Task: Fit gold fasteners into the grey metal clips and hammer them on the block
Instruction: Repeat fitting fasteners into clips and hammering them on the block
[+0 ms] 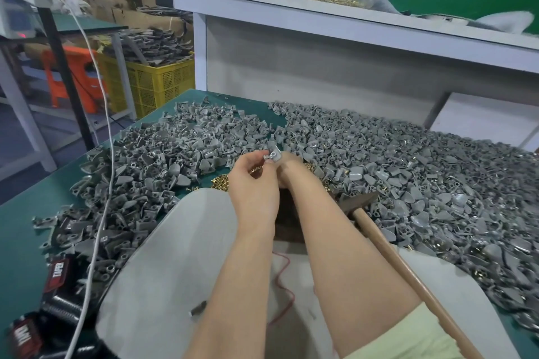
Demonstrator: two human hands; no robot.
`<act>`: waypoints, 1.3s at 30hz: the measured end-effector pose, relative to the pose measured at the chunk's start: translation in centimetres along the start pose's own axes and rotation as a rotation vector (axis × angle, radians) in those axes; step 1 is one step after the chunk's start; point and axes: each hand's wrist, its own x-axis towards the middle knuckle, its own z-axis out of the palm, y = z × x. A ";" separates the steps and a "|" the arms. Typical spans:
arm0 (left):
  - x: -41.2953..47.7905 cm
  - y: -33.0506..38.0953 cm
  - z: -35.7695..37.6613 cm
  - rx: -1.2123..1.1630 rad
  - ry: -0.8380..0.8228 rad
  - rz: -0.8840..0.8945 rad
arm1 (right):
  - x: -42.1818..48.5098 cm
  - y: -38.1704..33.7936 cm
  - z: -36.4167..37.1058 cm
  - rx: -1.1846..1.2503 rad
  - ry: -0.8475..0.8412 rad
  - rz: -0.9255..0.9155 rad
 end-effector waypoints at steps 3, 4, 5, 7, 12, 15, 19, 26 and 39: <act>0.1 0.0 -0.1 0.069 -0.013 0.042 | -0.2 0.9 -1.9 -0.313 0.027 0.102; 0.0 0.0 -0.1 0.120 -0.026 0.073 | -0.5 1.5 -2.5 -0.324 0.054 0.061; -0.1 0.1 0.0 0.180 -0.045 0.107 | -0.8 2.1 -3.2 -0.285 0.107 -0.005; -0.4 0.1 0.1 0.319 -0.107 0.162 | -2.2 3.3 -4.7 -0.104 0.198 -0.091; -1.5 -0.3 0.7 0.672 -0.311 0.207 | -6.4 6.3 -7.7 0.456 0.196 -0.086; -1.8 -0.5 0.9 0.949 -0.351 0.234 | -8.2 7.7 -8.0 0.513 0.177 -0.132; -2.1 -0.2 0.9 1.092 -0.392 0.273 | -9.6 8.5 -7.5 0.502 0.204 -0.175; -2.1 -0.1 0.8 1.118 -0.413 0.294 | -9.6 8.8 -5.4 0.027 0.332 -0.331; -1.9 -0.1 0.8 1.106 -0.429 0.296 | -9.5 8.5 -4.3 -0.076 0.375 -0.270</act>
